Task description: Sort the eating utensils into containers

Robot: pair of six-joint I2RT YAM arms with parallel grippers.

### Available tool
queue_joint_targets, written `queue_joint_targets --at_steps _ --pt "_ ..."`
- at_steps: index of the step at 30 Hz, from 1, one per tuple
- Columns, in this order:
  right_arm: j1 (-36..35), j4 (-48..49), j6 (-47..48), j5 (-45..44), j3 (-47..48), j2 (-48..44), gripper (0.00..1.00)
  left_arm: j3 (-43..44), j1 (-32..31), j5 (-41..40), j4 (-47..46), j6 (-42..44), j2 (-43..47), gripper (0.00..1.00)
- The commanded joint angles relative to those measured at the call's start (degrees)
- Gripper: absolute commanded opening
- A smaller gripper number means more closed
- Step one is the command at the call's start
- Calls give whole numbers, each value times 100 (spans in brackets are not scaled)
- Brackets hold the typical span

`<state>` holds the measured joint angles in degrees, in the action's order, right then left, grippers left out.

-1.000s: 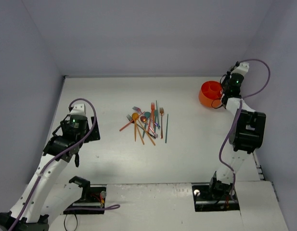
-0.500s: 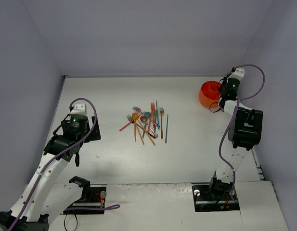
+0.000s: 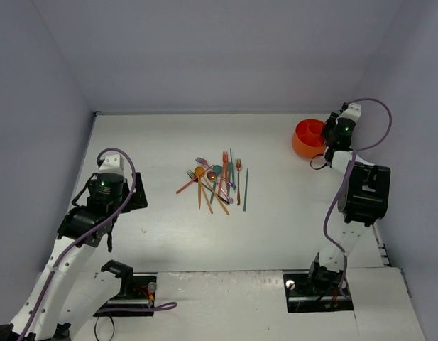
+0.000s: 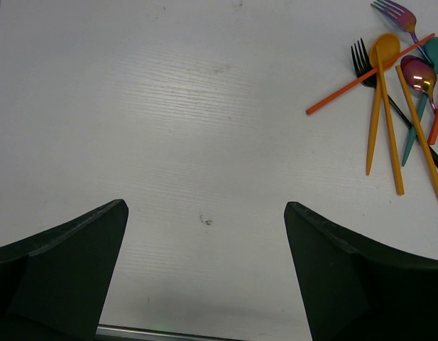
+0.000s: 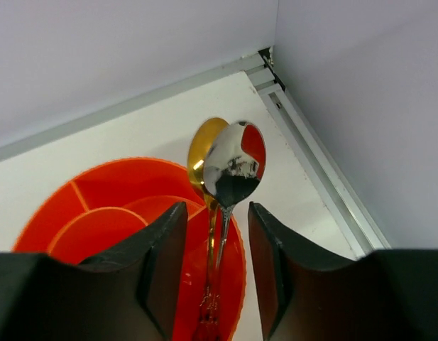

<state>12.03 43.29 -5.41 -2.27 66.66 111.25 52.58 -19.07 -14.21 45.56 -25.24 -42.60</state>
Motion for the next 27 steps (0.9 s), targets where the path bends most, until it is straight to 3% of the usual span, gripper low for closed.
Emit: queue_joint_targets --at_steps 1,9,15,27 --pt "12 -193 -60 131 94 -1301 41 111 -27 98 -256 -202 182 91" --pt "-648 -2602 -261 540 850 -2392 47 403 -24 39 -235 -227 293 91" --pt "-1933 -4187 -605 470 841 -2772 47 574 -27 99 -90 -223 155 91" --pt "-3768 -4724 -1885 389 -49 -2378 42 590 -27 464 148 -350 120 91"
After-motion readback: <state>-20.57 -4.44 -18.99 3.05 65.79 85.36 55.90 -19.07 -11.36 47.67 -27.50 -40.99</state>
